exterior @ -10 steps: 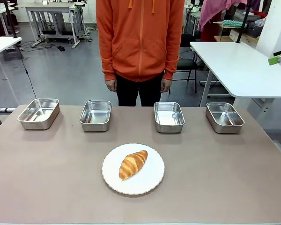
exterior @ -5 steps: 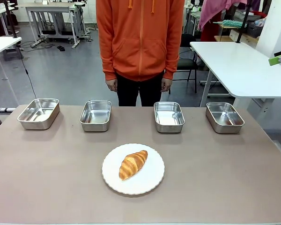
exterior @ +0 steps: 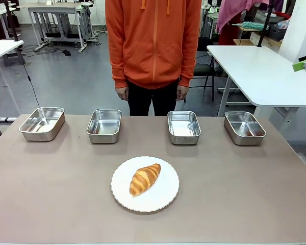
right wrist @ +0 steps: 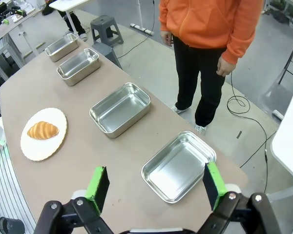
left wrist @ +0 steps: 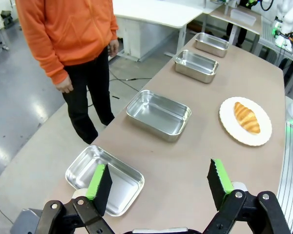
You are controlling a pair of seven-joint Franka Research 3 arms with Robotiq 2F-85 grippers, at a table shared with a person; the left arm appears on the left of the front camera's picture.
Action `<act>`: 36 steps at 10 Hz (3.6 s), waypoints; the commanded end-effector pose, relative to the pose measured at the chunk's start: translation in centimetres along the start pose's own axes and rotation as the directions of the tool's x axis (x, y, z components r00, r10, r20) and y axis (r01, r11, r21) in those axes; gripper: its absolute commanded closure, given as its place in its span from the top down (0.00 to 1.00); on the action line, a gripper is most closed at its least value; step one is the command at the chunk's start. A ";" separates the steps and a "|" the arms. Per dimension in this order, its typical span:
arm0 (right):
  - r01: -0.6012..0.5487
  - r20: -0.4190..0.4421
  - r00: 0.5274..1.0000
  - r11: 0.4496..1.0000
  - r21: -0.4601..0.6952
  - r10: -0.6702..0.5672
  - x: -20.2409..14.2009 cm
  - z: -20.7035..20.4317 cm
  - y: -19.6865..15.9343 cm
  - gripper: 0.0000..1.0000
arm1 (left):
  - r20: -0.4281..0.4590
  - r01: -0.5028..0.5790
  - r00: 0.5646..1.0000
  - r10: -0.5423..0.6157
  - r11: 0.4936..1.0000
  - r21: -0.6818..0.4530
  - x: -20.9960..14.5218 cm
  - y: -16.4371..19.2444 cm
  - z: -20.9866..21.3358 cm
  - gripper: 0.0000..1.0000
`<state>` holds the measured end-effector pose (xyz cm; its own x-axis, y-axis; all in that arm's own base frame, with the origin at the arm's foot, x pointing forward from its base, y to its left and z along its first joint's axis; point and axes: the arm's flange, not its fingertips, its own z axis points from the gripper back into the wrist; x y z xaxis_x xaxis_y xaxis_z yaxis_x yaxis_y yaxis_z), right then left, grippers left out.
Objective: Place the bread in the container.
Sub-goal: Place the Butter Roll into the Airtight Container indicated by the human.
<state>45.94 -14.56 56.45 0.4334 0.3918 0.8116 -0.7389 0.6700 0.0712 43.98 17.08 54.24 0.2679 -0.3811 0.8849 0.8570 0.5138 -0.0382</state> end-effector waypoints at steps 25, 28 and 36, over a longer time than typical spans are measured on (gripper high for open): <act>-0.001 0.021 1.000 1.000 0.003 0.001 0.2 0.0 0.1 1.00 | 0.007 0.012 1.000 -0.012 1.000 0.001 0.1 -0.1 0.1 1.00; -0.001 0.021 1.000 1.000 0.003 0.001 0.2 0.0 0.1 1.00 | 0.007 0.012 1.000 -0.012 1.000 0.001 0.1 -0.1 0.1 1.00; -0.001 0.021 1.000 1.000 0.003 0.001 0.2 0.0 0.1 1.00 | 0.007 0.012 1.000 -0.012 1.000 0.001 0.1 -0.1 0.1 1.00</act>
<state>45.93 -14.59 56.45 0.4337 0.3915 0.8115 -0.7384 0.6706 0.0712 43.98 17.08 54.25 0.2679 -0.3811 0.8849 0.8570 0.5139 -0.0381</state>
